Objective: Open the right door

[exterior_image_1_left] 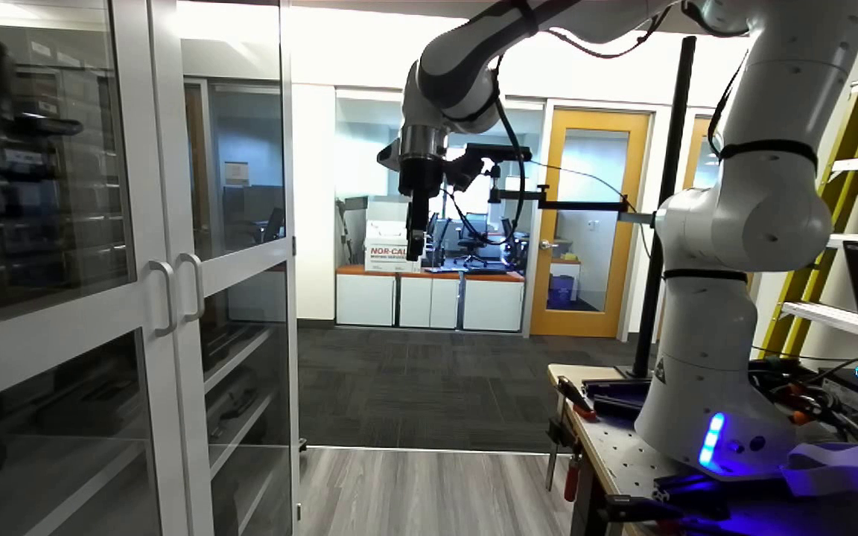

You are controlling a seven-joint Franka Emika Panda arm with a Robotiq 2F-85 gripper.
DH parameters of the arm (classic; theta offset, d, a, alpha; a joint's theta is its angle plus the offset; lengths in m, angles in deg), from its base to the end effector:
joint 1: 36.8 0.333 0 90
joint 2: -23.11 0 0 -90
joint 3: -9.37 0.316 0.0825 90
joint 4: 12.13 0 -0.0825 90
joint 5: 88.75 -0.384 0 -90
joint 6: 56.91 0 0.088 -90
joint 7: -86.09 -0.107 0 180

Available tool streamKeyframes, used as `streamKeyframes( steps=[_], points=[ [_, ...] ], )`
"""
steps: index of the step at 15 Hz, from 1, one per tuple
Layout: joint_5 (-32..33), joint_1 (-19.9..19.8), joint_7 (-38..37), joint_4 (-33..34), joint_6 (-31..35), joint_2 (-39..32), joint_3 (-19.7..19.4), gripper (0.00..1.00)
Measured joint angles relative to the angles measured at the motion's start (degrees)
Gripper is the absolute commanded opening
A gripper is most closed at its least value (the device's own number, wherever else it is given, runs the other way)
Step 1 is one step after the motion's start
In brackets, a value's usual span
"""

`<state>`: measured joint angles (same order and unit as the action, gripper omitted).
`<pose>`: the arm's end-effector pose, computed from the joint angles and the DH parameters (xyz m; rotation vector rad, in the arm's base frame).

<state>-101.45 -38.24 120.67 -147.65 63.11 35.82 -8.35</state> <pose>0.4398 -0.1432 0.4064 -2.8747 -0.2319 -0.0851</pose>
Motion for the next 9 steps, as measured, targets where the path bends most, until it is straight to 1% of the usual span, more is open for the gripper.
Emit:
streamKeyframes(
  steps=[9],
  points=[
    [2.6, -0.3, 0.1, -0.2, 15.6, -2.3, 4.3, 1.0]
  ],
)
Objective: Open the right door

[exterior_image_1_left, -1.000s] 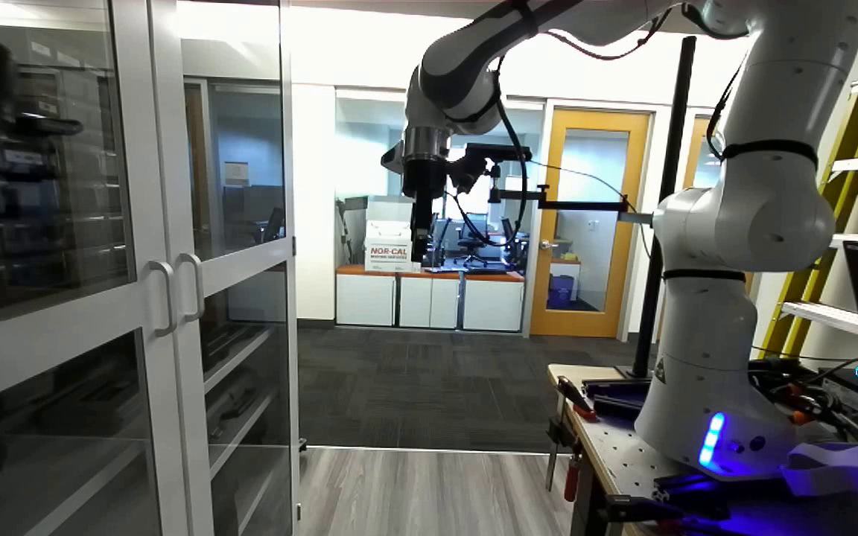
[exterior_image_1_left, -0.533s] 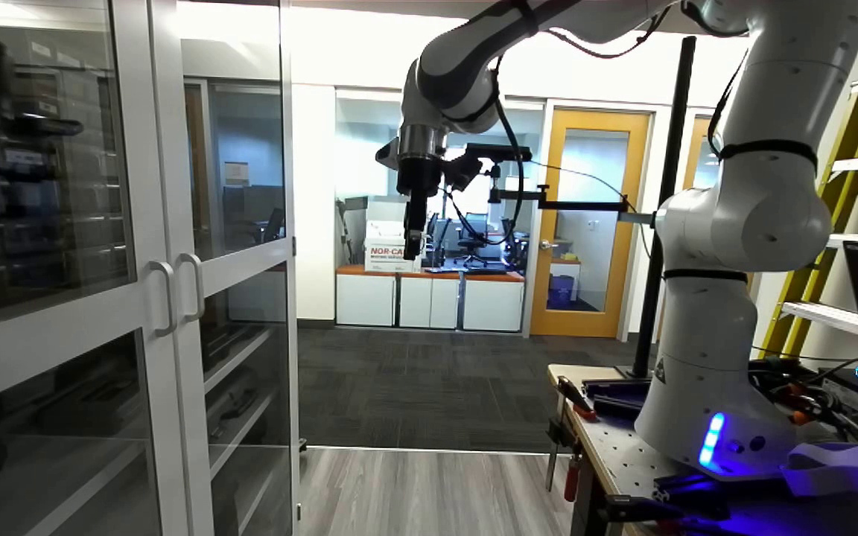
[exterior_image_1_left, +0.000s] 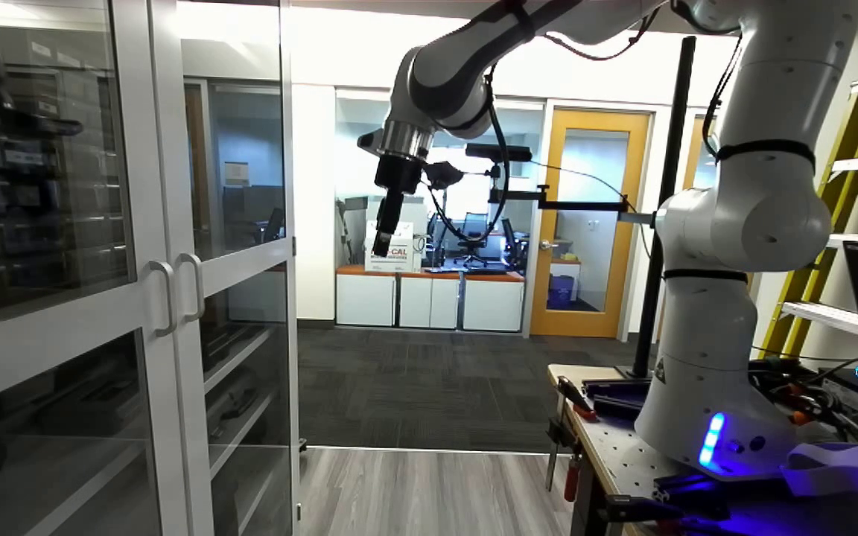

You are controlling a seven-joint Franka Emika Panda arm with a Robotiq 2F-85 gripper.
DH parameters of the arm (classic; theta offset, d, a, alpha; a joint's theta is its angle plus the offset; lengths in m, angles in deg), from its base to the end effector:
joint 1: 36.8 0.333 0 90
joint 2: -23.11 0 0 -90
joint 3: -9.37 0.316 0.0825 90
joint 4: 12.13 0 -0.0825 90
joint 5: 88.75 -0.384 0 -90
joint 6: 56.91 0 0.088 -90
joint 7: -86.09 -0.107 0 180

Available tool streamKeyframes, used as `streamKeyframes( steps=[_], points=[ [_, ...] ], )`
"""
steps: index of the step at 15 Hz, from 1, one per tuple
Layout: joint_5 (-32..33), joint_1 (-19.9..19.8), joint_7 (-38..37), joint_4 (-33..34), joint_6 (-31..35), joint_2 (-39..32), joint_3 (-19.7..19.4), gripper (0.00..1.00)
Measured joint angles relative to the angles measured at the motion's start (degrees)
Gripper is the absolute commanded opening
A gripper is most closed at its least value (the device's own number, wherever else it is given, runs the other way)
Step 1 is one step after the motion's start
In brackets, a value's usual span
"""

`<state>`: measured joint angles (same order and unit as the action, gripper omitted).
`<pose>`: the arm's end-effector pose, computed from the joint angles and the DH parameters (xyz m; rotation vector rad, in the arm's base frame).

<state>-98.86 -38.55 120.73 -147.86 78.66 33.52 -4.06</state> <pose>0.4742 -0.1280 0.4122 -3.0148 -0.3393 -0.3493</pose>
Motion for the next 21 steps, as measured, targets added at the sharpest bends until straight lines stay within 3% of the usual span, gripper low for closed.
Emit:
streamKeyframes(
  steps=[9, 21],
  points=[
    [-0.3, 0.3, 0.0, -0.9, 12.6, -1.2, 3.7, 1.0],
    [-0.2, 0.3, -0.1, -1.3, 13.9, -1.4, 4.5, 1.0]
  ],
)
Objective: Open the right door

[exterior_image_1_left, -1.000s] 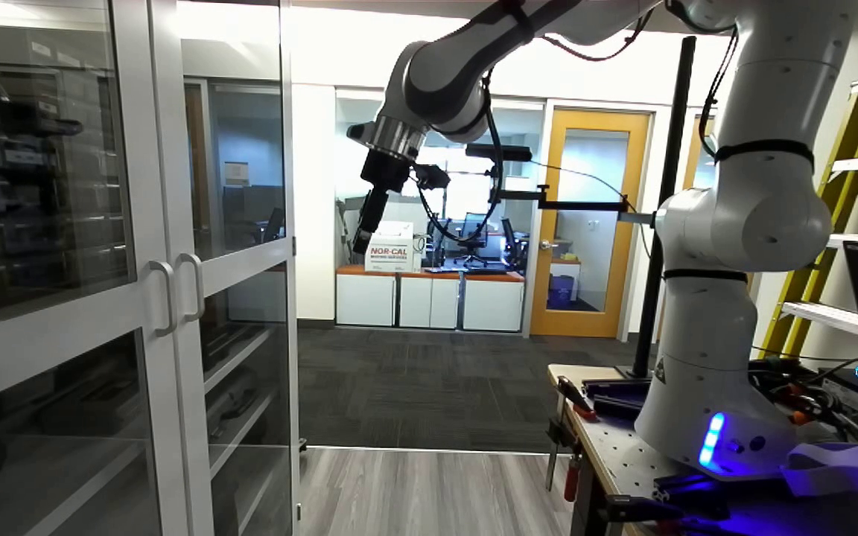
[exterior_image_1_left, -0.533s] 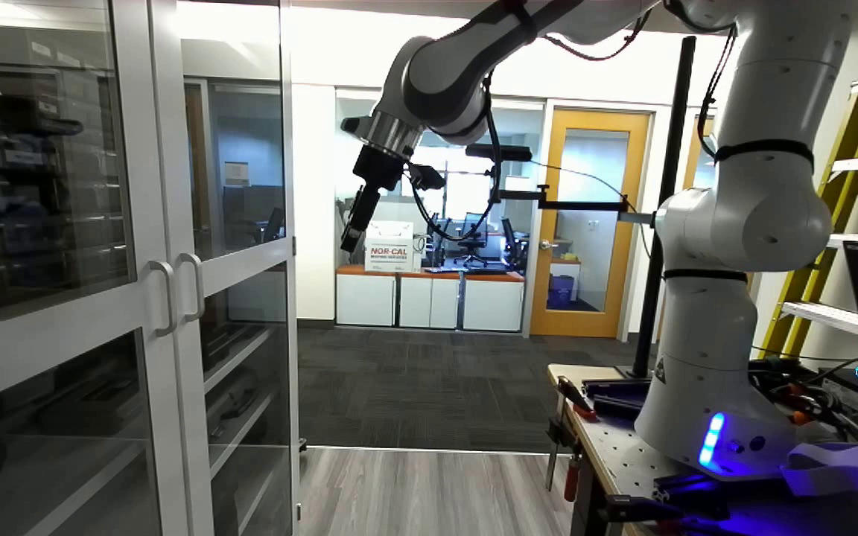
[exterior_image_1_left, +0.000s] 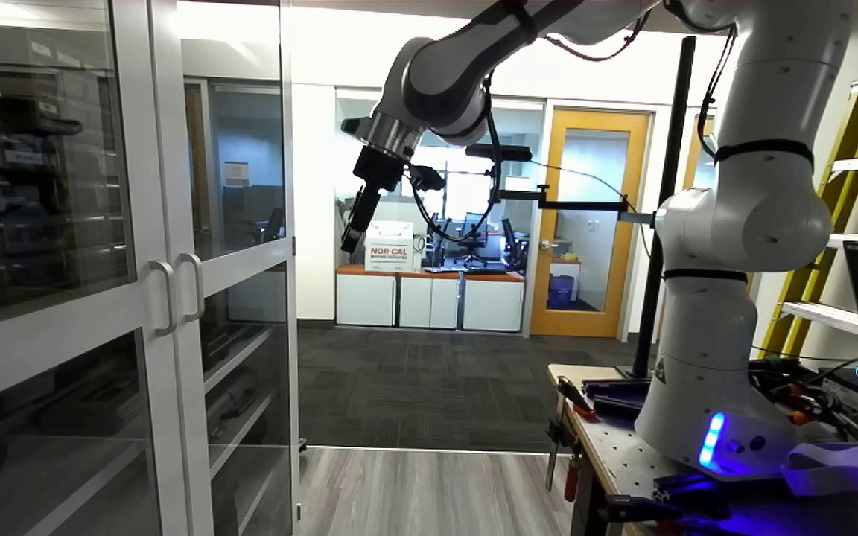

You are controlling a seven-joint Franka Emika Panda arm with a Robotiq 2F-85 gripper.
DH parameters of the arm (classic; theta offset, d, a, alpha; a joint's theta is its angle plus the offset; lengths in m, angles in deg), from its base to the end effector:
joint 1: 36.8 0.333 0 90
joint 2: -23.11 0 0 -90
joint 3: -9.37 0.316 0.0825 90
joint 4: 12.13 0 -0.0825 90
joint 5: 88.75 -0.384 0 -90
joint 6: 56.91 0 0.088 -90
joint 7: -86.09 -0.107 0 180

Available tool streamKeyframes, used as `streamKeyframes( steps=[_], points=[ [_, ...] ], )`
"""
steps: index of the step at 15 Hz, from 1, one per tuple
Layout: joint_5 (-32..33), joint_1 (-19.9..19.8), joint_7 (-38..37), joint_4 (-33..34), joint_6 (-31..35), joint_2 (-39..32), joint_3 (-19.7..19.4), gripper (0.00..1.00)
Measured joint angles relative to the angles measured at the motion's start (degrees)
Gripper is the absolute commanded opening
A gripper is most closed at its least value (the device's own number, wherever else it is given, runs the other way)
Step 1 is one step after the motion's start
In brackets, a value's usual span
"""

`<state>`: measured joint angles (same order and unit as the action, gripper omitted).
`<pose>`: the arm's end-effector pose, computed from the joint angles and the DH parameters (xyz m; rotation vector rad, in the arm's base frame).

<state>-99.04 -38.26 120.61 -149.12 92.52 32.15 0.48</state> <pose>0.4973 -0.0958 0.4183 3.0411 0.4309 0.6173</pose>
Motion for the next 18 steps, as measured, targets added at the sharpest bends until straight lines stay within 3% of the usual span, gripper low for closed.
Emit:
streamKeyframes(
  steps=[11, 18],
  points=[
    [-4.9, 2.1, 0.3, 0.8, 8.9, -5.6, 1.8, 1.0],
    [-12.7, 3.6, 4.3, 6.9, 12.9, -12.5, 3.4, 1.0]
  ],
)
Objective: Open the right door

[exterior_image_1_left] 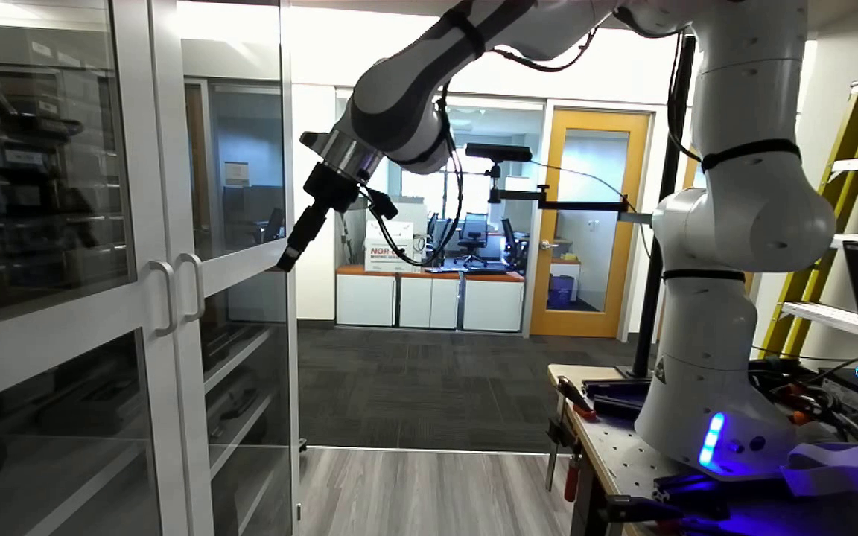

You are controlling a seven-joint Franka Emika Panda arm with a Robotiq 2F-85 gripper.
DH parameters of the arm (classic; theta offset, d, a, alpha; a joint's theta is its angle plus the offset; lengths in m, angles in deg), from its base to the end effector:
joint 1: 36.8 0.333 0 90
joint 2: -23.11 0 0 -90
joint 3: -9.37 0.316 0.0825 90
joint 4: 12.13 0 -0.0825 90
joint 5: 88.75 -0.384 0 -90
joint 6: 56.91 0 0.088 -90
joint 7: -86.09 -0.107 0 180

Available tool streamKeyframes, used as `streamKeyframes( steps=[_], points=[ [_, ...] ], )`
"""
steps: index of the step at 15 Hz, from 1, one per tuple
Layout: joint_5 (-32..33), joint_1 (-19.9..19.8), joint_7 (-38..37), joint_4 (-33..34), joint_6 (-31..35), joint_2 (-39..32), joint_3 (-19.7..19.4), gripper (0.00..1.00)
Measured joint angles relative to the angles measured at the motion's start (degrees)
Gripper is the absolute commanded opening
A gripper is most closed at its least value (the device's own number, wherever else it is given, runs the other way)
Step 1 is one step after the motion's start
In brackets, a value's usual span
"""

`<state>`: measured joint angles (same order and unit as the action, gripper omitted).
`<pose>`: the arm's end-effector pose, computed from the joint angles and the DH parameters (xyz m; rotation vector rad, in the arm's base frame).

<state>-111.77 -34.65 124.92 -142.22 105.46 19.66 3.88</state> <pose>0.5603 -0.0525 0.3847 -2.9859 -0.4032 -0.8291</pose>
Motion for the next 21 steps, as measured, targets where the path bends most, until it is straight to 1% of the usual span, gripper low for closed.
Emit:
streamKeyframes(
  steps=[5, 7, 17, 21],
  points=[
    [-1.8, 0.0, 1.9, 7.0, 1.2, -6.7, 1.0, 1.0],
    [-1.8, 0.0, 2.0, 8.3, 1.4, -8.1, 1.1, 1.0],
    [-1.8, 0.0, 2.0, 8.7, 1.7, -8.9, 1.1, 1.0],
    [-2.6, 0.0, 2.0, 8.9, 4.6, -10.3, 1.6, 1.0]
  ],
)
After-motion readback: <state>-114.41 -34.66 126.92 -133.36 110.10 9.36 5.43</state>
